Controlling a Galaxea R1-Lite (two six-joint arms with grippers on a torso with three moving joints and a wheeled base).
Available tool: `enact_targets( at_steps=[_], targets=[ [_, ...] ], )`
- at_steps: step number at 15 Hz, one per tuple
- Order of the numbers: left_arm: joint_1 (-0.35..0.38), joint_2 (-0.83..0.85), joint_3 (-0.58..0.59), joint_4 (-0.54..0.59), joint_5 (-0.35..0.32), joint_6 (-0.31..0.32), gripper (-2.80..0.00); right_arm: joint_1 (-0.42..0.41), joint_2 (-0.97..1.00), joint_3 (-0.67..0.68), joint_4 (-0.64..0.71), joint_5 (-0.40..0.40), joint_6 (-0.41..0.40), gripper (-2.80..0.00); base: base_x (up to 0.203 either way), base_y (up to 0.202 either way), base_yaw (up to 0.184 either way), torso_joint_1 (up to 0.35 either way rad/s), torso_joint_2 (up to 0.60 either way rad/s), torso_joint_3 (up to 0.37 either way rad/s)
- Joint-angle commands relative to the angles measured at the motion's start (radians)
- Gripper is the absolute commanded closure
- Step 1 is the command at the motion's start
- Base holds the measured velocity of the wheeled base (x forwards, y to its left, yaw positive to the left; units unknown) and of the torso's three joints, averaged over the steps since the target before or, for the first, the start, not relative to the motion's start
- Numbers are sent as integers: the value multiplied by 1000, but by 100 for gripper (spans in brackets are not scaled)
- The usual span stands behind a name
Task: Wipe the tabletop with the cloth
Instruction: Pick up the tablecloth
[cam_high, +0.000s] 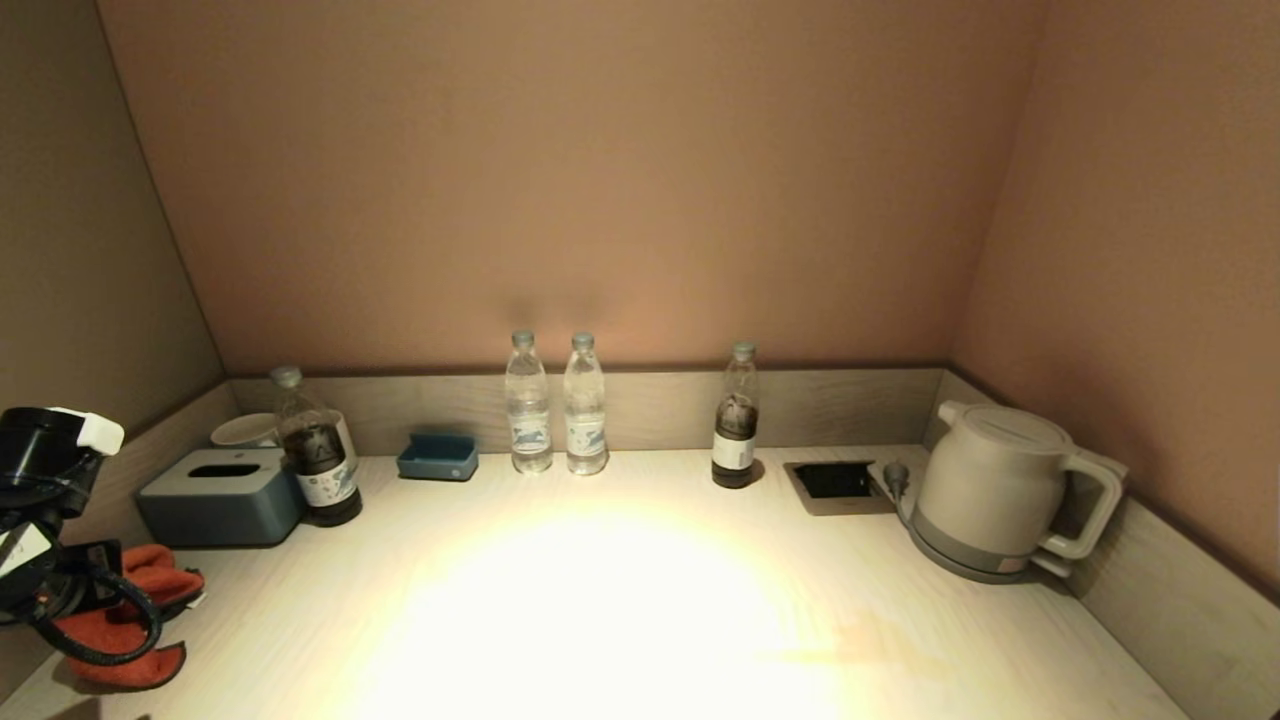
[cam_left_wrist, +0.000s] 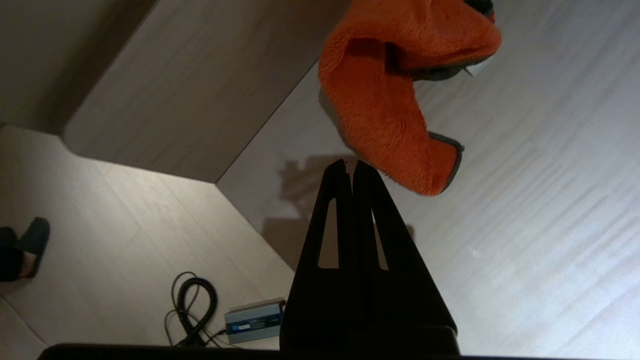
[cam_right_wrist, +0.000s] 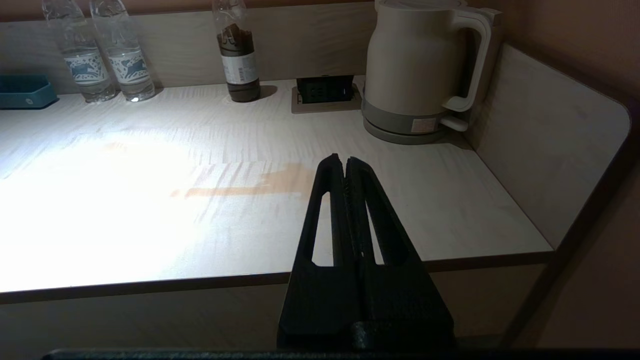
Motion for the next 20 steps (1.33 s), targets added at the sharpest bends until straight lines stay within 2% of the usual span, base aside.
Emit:
enact_targets(
  at_steps=[1, 2, 4, 6, 9, 10, 16, 17, 20],
  targets=[
    [55, 85, -21, -93, -130, 0, 0, 0, 1, 0, 0, 0, -1, 0, 0, 0, 0, 0, 0, 0],
    [95, 101, -28, -142, -211, 5, 0, 0, 1, 0, 0, 0, 0, 0, 0, 0, 0, 0, 0, 0],
    [161, 135, -43, -200, -295, 62, 0, 0, 1, 0, 0, 0, 0, 0, 0, 0, 0, 0, 0, 0],
    [190, 167, -42, -255, -326, 92, 0, 0, 1, 0, 0, 0, 0, 0, 0, 0, 0, 0, 0, 0],
    [212, 214, -3, -362, -331, 177, 0, 0, 1, 0, 0, 0, 0, 0, 0, 0, 0, 0, 0, 0],
    [213, 221, 3, -390, -329, 186, 0, 0, 1, 0, 0, 0, -1, 0, 0, 0, 0, 0, 0, 0],
    [237, 213, 23, -399, -321, 176, 0, 0, 1, 0, 0, 0, -1, 0, 0, 0, 0, 0, 0, 0],
    [240, 208, 23, -399, -320, 175, -280, 0, 1, 0, 0, 0, -1, 0, 0, 0, 0, 0, 0, 0],
    [249, 184, 22, -399, -320, 171, -280, 0, 1, 0, 0, 0, 0, 0, 0, 0, 0, 0, 0, 0]
  ],
)
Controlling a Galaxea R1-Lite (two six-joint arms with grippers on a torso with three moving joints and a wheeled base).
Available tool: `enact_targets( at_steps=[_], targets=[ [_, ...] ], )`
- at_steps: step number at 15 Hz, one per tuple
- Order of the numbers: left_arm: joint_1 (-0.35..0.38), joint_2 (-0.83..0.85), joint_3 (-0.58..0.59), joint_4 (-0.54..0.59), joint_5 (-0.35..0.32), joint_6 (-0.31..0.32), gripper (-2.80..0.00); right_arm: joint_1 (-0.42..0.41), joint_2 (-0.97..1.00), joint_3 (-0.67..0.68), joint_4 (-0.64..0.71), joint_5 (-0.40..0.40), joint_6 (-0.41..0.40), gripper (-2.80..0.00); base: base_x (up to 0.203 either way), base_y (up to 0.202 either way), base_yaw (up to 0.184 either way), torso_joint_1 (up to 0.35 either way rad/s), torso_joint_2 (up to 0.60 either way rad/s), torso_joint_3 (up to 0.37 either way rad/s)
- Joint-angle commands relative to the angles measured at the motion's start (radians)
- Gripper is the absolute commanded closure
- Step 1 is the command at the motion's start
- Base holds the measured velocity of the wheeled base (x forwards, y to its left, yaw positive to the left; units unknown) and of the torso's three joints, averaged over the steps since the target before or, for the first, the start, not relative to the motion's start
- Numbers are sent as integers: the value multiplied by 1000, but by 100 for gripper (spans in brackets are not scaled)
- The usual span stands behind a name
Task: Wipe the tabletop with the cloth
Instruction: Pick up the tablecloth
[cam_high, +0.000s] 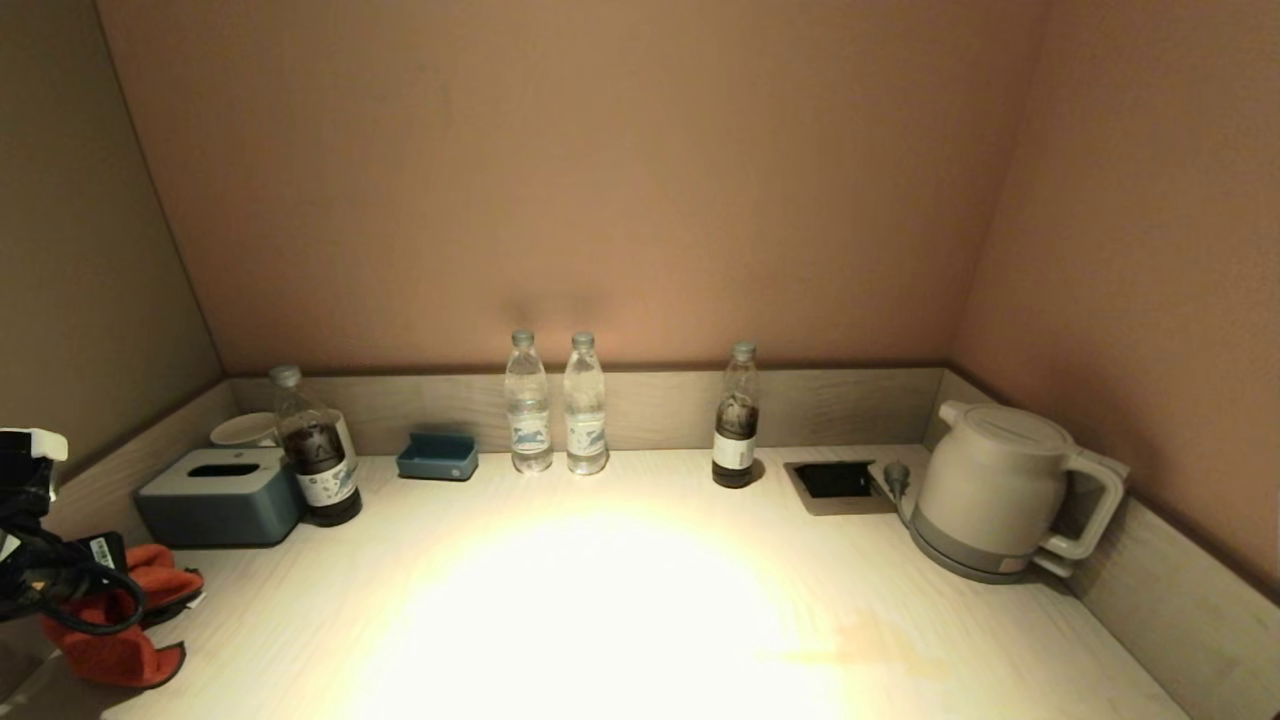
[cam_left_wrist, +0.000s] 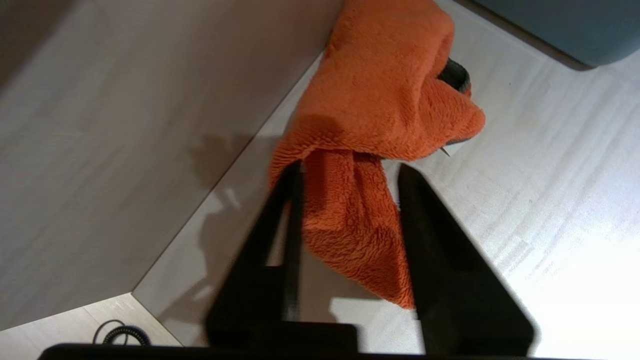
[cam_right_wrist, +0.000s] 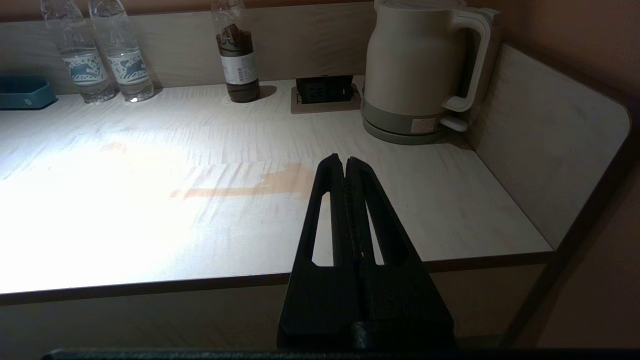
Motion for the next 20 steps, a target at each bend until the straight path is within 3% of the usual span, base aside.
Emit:
enact_targets(
  at_steps=[1, 8, 12, 20],
  targets=[
    [8, -32, -2, -2, 2, -9, -280, 0, 1, 0, 1, 0, -1, 0, 0, 0, 0, 0, 0, 0],
    [26, 45, -29, -21, -16, -114, -280, 0, 1, 0, -1, 0, 0, 0, 0, 0, 0, 0, 0, 0],
    [27, 117, -27, -100, -17, -120, -280, 0, 1, 0, 1, 0, 0, 0, 0, 0, 0, 0, 0, 0],
    [24, 176, -44, -108, -56, -162, -280, 0, 1, 0, -1, 0, 0, 0, 0, 0, 0, 0, 0, 0]
  ],
)
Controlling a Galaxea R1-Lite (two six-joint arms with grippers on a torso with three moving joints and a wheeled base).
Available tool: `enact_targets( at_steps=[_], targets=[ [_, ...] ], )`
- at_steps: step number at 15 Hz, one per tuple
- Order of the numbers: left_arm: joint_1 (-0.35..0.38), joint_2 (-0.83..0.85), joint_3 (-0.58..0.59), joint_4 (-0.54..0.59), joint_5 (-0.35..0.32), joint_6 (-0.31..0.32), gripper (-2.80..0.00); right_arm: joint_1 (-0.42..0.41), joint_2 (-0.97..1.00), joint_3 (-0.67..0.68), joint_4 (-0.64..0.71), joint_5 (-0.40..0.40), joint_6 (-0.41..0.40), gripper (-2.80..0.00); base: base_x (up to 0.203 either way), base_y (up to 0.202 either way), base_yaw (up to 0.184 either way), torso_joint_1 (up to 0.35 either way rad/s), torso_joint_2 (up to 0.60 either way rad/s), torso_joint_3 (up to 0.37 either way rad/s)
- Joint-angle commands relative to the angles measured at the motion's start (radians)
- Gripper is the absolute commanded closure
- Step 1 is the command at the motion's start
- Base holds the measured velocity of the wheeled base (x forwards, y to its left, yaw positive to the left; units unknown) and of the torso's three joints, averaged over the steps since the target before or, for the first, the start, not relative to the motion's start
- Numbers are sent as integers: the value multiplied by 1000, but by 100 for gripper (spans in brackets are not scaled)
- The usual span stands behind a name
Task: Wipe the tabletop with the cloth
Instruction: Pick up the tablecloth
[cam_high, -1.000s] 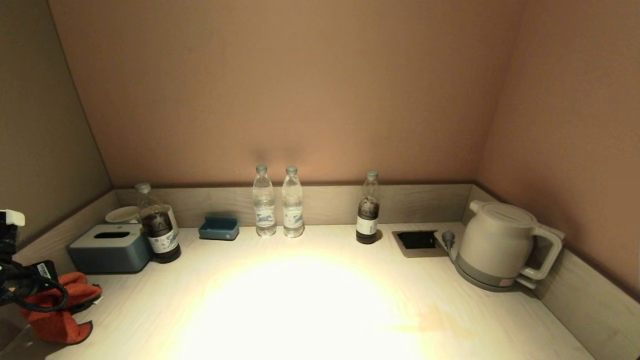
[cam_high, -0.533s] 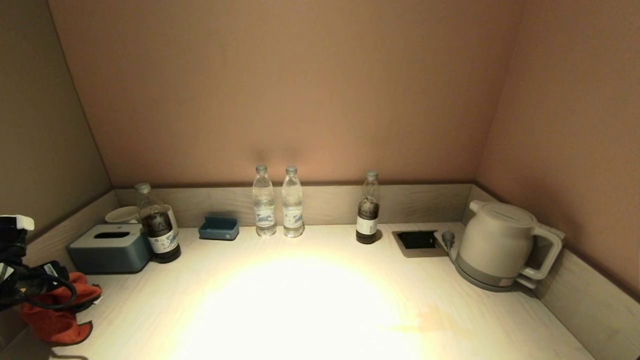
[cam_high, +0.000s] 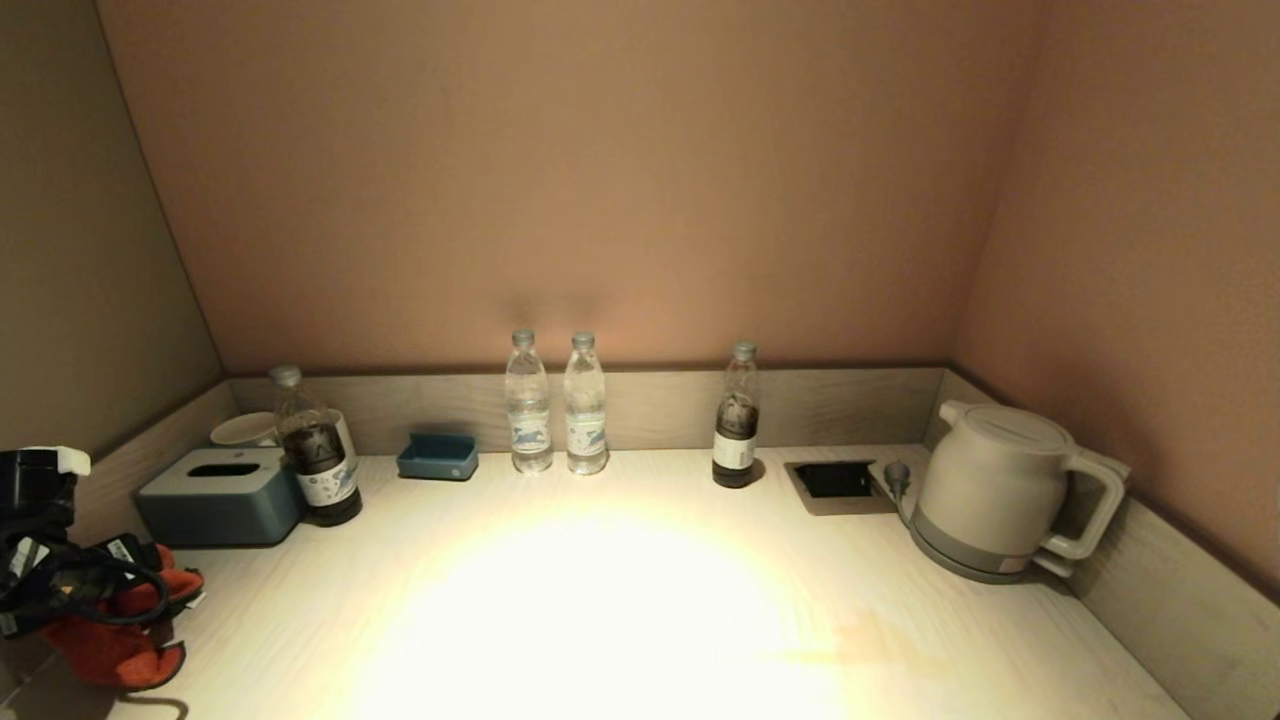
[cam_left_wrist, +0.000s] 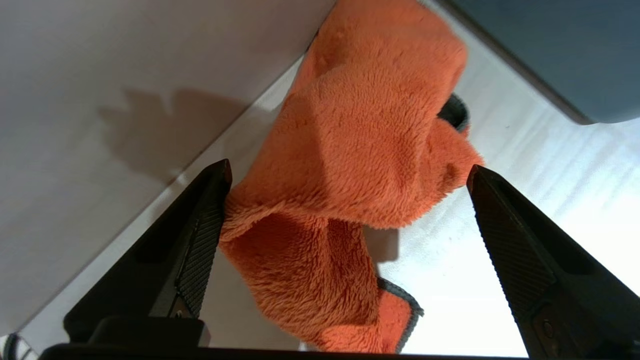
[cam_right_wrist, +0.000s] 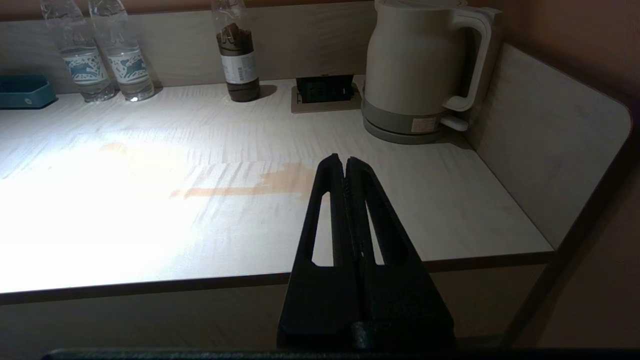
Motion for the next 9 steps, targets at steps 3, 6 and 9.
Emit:
enact_targets(
  at_steps=[3, 6, 9],
  targets=[
    [-1, 44, -15, -4, -12, -16, -280, 0, 1, 0, 0, 0, 0, 0, 0, 0, 0, 0, 0, 0],
    [-6, 53, -18, -6, -12, -28, 0, 0, 1, 0, 0, 0, -1, 0, 0, 0, 0, 0, 0, 0],
    [-6, 50, -21, -7, -11, -28, 0, 0, 1, 0, 0, 0, 0, 0, 0, 0, 0, 0, 0, 0]
  ],
)
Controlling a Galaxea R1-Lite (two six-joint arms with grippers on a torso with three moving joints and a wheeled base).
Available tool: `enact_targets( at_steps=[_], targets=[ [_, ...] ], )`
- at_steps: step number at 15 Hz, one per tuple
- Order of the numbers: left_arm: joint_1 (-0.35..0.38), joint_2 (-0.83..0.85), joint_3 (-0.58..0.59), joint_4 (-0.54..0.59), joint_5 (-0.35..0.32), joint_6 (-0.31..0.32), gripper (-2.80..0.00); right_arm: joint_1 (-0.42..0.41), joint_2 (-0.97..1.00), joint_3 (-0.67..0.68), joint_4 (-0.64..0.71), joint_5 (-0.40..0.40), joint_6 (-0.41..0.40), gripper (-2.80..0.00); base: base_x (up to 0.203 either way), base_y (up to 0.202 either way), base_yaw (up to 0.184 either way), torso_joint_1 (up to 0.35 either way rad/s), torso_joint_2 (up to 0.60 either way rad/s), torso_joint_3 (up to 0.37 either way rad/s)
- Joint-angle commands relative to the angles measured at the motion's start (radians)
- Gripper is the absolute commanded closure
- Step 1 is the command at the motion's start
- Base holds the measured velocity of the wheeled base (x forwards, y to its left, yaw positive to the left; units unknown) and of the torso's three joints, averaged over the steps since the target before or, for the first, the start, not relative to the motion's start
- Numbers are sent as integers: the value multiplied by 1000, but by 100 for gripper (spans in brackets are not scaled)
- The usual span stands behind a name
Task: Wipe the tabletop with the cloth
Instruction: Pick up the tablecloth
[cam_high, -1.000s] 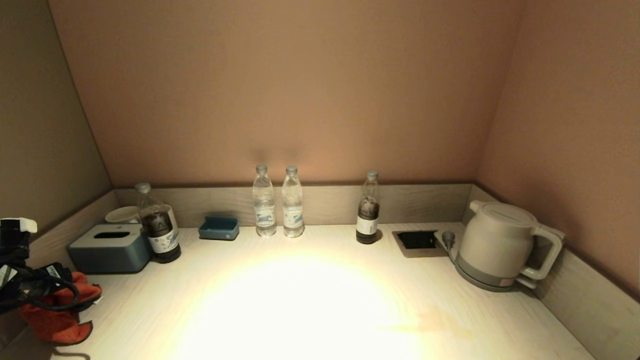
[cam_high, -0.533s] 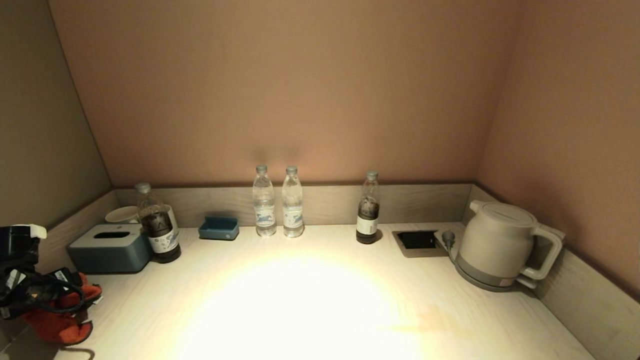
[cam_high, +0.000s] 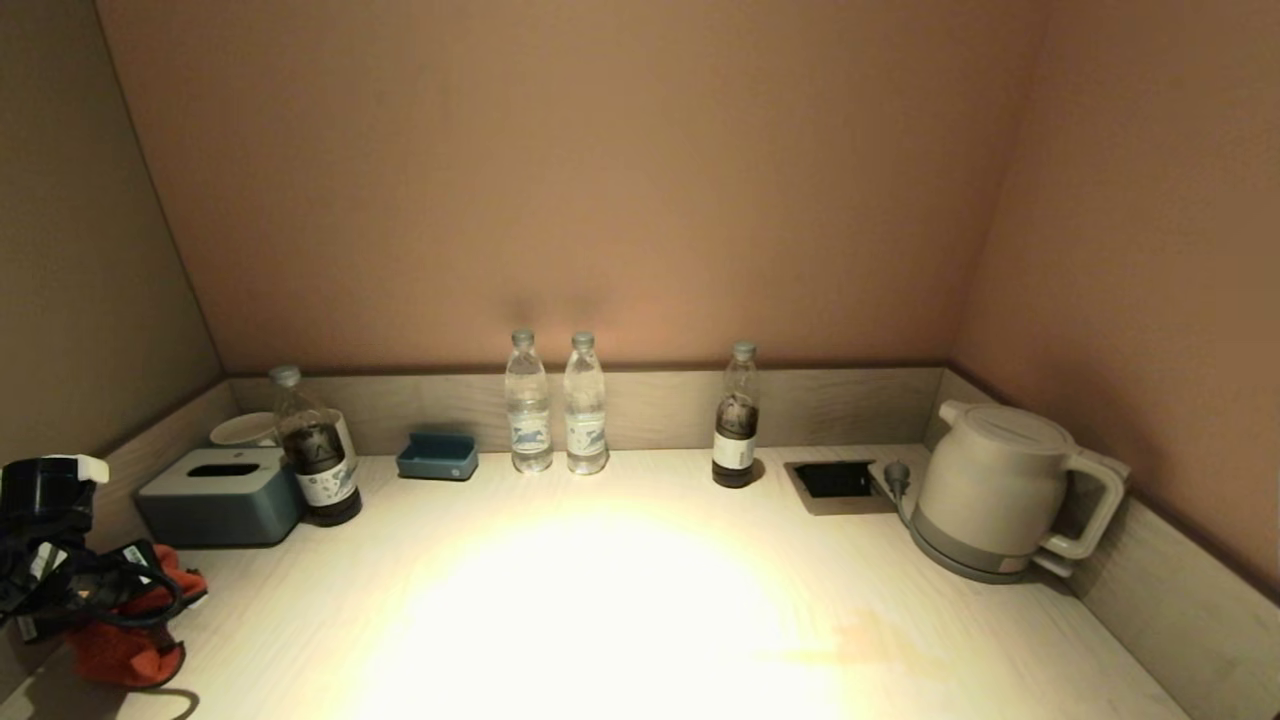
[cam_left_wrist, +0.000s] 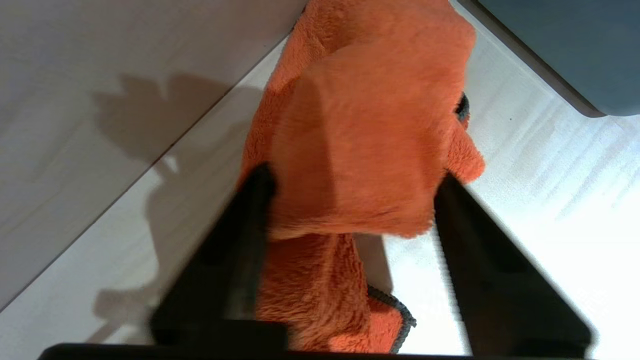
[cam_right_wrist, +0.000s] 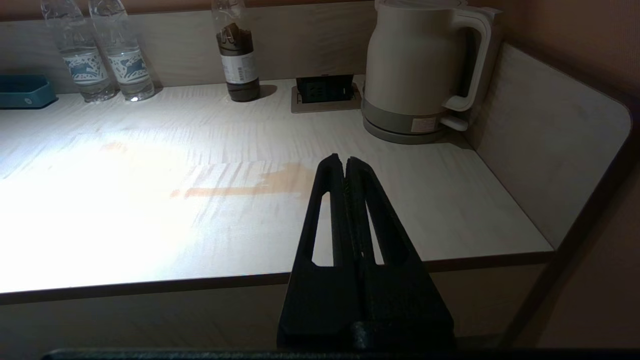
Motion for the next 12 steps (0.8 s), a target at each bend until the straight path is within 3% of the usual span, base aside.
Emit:
enact_targets(
  at_steps=[1, 8, 12],
  targets=[
    [0, -3, -2, -7, 1, -4, 0, 0, 1, 0, -1, 0, -1, 0, 0, 0, 0, 0, 0, 0],
    [0, -90, 7, -42, -7, -27, 0, 0, 1, 0, -1, 0, -1, 0, 0, 0, 0, 0, 0, 0],
    [-3, -340, 13, 20, -72, -43, 0, 0, 1, 0, -1, 0, 0, 0, 0, 0, 0, 0, 0, 0]
  ],
)
